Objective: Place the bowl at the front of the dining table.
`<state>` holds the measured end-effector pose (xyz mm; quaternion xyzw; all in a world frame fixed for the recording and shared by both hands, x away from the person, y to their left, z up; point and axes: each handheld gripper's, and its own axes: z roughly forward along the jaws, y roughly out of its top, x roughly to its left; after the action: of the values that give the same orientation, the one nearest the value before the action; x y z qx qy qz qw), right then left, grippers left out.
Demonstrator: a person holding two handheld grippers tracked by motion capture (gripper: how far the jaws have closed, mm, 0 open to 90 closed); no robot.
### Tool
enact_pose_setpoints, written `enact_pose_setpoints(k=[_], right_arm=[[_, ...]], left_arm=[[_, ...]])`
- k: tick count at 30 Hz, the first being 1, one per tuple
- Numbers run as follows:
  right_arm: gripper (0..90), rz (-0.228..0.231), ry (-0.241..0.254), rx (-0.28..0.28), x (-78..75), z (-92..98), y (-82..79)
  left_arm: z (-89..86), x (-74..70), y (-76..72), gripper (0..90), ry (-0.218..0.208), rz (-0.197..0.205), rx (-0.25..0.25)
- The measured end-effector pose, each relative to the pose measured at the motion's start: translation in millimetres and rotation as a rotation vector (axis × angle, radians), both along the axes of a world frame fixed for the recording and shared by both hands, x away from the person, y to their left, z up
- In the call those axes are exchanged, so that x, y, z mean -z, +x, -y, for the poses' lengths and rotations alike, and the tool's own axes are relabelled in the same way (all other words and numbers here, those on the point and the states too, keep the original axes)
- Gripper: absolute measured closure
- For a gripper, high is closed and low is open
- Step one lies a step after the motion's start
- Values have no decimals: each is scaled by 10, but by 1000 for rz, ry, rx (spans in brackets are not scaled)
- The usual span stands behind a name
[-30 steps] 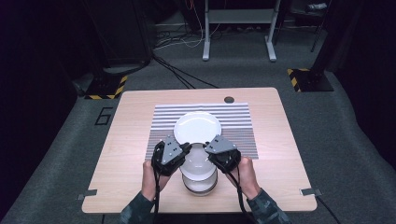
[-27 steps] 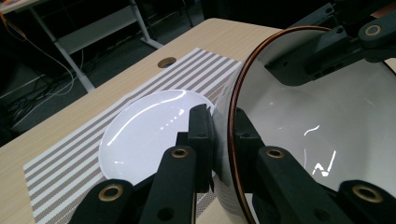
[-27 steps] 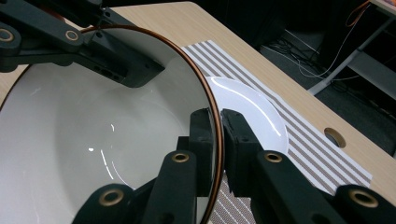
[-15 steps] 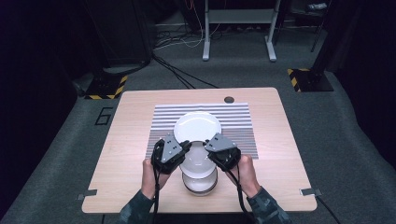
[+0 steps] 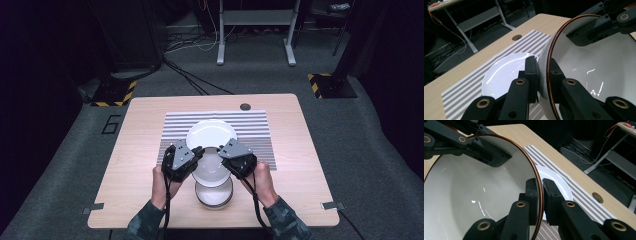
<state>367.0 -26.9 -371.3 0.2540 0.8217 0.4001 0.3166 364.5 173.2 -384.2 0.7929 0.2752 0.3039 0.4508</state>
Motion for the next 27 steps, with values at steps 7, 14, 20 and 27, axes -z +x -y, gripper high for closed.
enact_pose_setpoints(k=[7,14,20,27], right_arm=[[830,14,-13,0,-48,-23,54],[830,23,-20,1,-71,-44,102],[830,25,-26,3,-80,-62,174],[831,24,-29,3,-70,-72,265]], left_arm=[[-11,-34,45,820,-5,10,-5],[-27,-56,104,819,-8,18,-9],[-30,-54,170,819,-8,24,-14],[-33,-45,252,819,-4,23,-20]])
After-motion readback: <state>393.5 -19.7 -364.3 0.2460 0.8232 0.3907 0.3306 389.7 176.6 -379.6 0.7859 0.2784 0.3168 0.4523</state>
